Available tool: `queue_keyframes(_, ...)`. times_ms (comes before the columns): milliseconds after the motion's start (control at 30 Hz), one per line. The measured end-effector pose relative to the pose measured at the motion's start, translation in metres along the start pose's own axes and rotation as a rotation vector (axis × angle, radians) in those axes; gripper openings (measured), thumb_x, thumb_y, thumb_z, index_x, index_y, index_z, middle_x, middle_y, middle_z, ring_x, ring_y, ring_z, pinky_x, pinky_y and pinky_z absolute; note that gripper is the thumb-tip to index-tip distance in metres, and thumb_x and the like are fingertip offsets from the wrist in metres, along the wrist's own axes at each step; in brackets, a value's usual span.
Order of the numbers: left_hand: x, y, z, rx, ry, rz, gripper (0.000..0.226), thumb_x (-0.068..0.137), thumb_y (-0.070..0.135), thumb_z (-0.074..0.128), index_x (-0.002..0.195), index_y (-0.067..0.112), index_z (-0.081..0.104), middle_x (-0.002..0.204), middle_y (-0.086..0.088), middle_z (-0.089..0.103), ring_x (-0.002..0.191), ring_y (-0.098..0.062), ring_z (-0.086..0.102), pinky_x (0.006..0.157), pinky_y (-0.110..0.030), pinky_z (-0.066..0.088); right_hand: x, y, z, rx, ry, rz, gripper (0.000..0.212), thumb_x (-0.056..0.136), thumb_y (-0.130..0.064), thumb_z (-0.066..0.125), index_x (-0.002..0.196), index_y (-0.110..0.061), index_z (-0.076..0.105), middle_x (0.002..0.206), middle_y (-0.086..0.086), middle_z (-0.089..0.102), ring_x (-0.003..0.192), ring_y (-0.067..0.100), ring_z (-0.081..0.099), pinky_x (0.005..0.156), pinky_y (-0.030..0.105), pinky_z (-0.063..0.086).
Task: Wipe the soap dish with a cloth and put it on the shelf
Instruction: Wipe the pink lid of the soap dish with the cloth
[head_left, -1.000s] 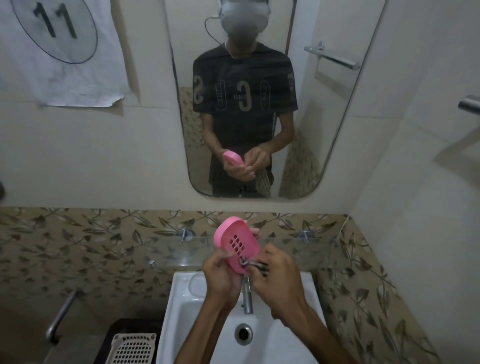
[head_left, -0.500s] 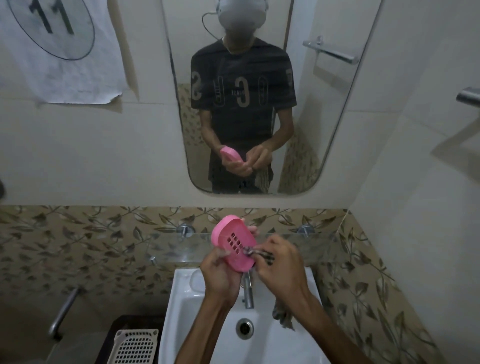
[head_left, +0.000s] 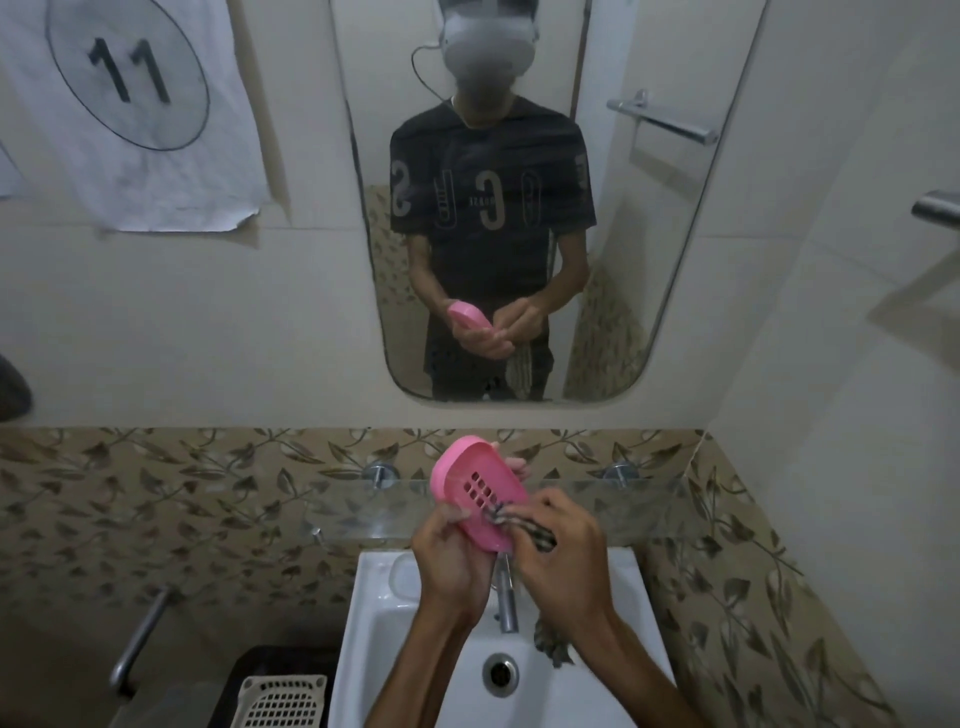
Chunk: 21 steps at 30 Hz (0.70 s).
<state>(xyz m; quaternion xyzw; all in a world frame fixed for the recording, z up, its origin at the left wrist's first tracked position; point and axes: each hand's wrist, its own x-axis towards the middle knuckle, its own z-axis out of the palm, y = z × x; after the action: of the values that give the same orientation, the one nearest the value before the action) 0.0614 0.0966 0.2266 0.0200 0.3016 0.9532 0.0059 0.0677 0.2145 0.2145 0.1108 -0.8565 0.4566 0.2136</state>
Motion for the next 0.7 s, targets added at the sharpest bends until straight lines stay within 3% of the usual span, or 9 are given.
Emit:
queue_keyframes(67,-0.001,-0.002,0.001,0.0,-0.012,-0.003,0.055,0.078,0.011,0.04,0.12,0.003,0.074,0.123,-0.03,0.067,0.116,-0.038,0.065,0.097,-0.044,0.055,0.005,0.004,-0.003,-0.018,0.078,0.028,0.027,0.082,-0.003,0.083,0.101,-0.022,0.08,0.095,-0.011,0.069,0.081,0.0,0.065,0.071,0.022,0.061)
queue_keyframes(167,-0.001,0.0,-0.001,0.01,0.001,-0.014,0.053,0.081,0.013,0.035,0.111,0.008,0.08,0.115,-0.022,0.074,0.108,-0.031,0.071,0.088,-0.037,0.06,-0.001,-0.001,0.0,-0.023,0.013,-0.081,0.03,0.079,-0.003,0.082,0.1,-0.023,0.08,0.1,-0.009,0.072,0.086,0.002,0.067,0.075,0.017,0.06)
queue_keyframes(333,0.004,0.0,0.005,0.02,-0.029,0.009,0.053,0.08,0.013,0.04,0.116,0.007,0.077,0.121,-0.026,0.071,0.114,-0.034,0.068,0.096,-0.042,0.057,0.007,0.004,-0.009,-0.053,0.089,-0.058,0.028,0.082,-0.003,0.081,0.102,-0.021,0.079,0.101,-0.005,0.073,0.087,0.009,0.069,0.075,0.028,0.063)
queue_keyframes(433,0.006,0.002,0.002,0.015,-0.047,0.007,0.055,0.078,0.017,0.042,0.121,0.003,0.074,0.124,-0.028,0.069,0.116,-0.036,0.066,0.097,-0.042,0.057,0.003,-0.001,-0.008,-0.097,-0.007,-0.189,0.027,0.081,-0.006,0.078,0.101,-0.023,0.079,0.104,-0.006,0.074,0.088,0.009,0.07,0.076,0.025,0.062)
queue_keyframes(567,0.008,-0.003,0.001,0.0,-0.042,0.009,0.054,0.078,0.016,0.042,0.12,0.005,0.075,0.122,-0.027,0.07,0.114,-0.034,0.068,0.093,-0.04,0.058,0.014,0.005,-0.016,-0.138,0.043,-0.096,0.026,0.08,-0.003,0.081,0.098,-0.021,0.08,0.097,-0.007,0.071,0.08,0.004,0.063,0.068,0.019,0.058)
queue_keyframes(700,0.009,-0.002,-0.003,0.032,-0.005,0.005,0.052,0.076,0.018,0.045,0.116,0.006,0.077,0.117,-0.022,0.073,0.108,-0.03,0.071,0.088,-0.037,0.06,0.011,0.005,-0.014,-0.199,-0.094,-0.117,0.02,0.084,-0.011,0.077,0.1,-0.023,0.079,0.097,-0.005,0.069,0.079,0.011,0.064,0.067,0.03,0.061)
